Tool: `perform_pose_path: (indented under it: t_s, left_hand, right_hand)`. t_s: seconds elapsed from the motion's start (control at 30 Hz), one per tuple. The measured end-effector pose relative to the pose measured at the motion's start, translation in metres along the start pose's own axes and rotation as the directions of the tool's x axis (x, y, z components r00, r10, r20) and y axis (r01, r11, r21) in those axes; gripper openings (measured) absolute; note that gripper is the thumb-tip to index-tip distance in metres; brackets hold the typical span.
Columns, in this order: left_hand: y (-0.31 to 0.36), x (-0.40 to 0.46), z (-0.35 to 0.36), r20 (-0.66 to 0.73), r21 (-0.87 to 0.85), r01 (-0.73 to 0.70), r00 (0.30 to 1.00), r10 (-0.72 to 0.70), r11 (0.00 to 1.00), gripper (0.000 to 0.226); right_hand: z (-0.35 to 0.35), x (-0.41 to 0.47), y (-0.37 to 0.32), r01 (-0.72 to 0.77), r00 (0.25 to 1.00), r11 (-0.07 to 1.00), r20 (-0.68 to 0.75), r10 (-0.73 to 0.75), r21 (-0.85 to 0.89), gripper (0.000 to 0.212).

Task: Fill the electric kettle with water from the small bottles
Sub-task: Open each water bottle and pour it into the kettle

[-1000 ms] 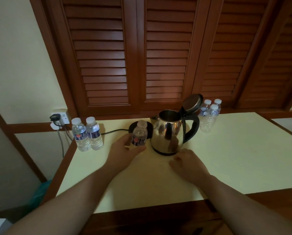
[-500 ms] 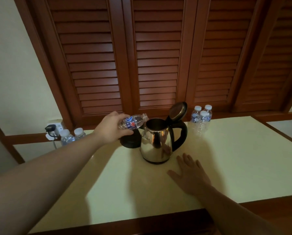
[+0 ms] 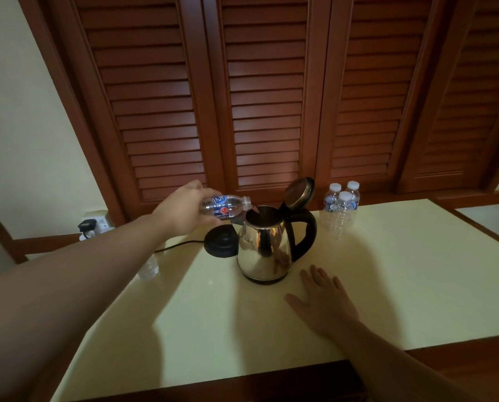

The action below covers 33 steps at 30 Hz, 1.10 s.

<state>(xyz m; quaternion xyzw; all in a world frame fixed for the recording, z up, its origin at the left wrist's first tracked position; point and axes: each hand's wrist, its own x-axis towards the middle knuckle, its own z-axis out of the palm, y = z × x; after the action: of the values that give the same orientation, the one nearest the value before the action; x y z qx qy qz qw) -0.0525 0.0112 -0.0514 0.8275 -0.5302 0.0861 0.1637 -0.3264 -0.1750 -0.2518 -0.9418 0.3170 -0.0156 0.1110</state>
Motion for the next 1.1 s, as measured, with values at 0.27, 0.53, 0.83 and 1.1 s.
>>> perform_pose_path:
  t_s: [0.27, 0.53, 0.83, 1.1]
  left_hand:
    - [-0.004, 0.007, -0.01, 0.031, 0.05, -0.023, 0.999, 0.021, 0.998, 0.073]
    - [-0.005, 0.013, -0.018, 0.062, 0.102, -0.044, 0.997, 0.038, 0.994, 0.077]
    - [0.003, 0.02, -0.025, 0.073, 0.135, -0.08, 0.995, 0.07, 0.988, 0.075]
    - [0.008, 0.026, -0.033, 0.12, 0.181, -0.141, 0.985, 0.12, 0.973, 0.075]
  right_hand:
    - [0.001, 0.001, 0.0, -0.007, 1.0, 1.0, -0.01, 0.007, 0.004, 0.09]
    - [0.001, 0.0, 0.0, -0.006, 1.0, 1.0, -0.017, 0.006, 0.007, 0.09]
    - [-0.002, -0.002, -0.001, -0.005, 0.999, 1.0, -0.033, 0.006, 0.014, 0.088]
    - [-0.003, -0.003, -0.002, -0.007, 1.0, 1.0, -0.019, 0.007, 0.018, 0.086]
